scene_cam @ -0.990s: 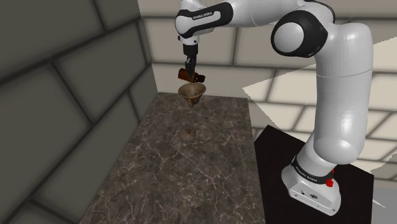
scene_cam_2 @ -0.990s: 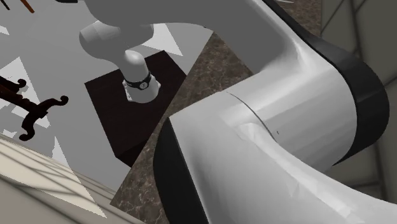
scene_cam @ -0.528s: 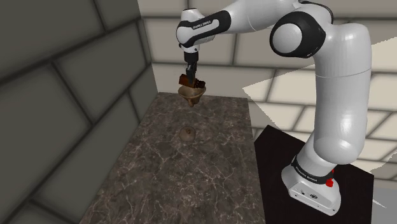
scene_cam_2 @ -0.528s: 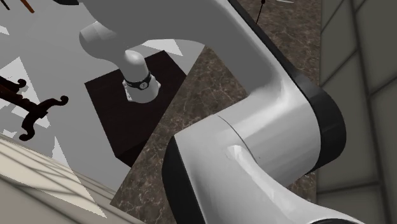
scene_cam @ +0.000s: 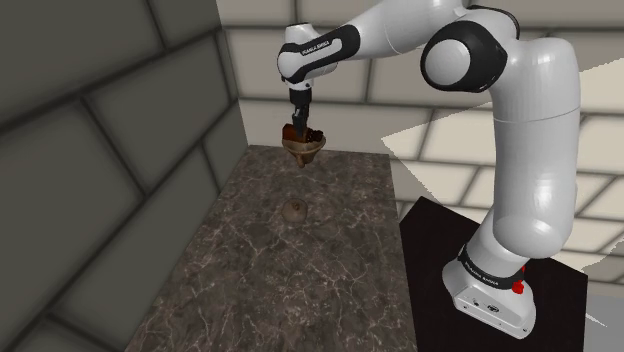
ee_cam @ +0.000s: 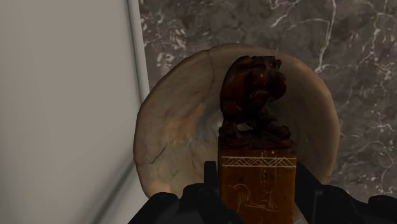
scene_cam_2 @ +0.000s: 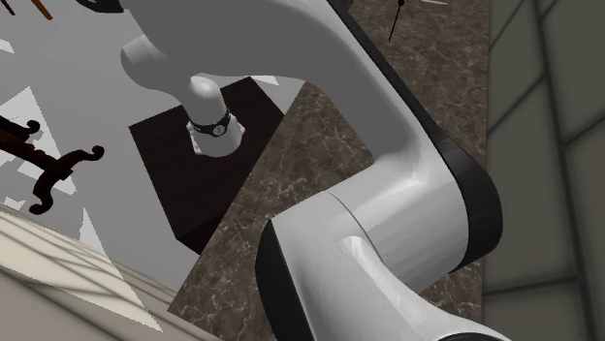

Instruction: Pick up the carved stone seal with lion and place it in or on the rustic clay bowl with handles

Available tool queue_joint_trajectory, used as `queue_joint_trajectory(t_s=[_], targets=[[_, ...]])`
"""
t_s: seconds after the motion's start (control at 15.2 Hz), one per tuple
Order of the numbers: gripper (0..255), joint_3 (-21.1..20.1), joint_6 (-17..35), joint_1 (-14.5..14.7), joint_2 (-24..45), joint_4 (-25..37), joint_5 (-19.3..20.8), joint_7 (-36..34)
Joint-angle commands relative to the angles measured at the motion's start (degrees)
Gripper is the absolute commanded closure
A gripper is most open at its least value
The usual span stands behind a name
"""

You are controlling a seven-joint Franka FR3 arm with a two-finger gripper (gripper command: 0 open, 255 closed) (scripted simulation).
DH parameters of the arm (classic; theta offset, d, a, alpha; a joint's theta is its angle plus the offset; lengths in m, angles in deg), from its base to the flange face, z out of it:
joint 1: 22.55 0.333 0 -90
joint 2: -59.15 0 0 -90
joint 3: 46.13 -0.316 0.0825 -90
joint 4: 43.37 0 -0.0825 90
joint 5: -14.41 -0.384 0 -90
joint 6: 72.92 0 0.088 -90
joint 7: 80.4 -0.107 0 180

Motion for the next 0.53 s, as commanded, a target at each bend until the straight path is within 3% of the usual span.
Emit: queue_joint_trajectory(t_s=[0.0,0.13,0.2,0.46], targets=[[255,0.00,0.04,-0.01,0.01,-0.03,0.00,0.01],[255,0.00,0.04,-0.01,0.01,-0.03,0.00,0.01],[0,0.00,0.04,-0.01,0.01,-0.03,0.00,0.01],[0,0.00,0.04,-0.01,0.01,-0.02,0.00,0.01]])
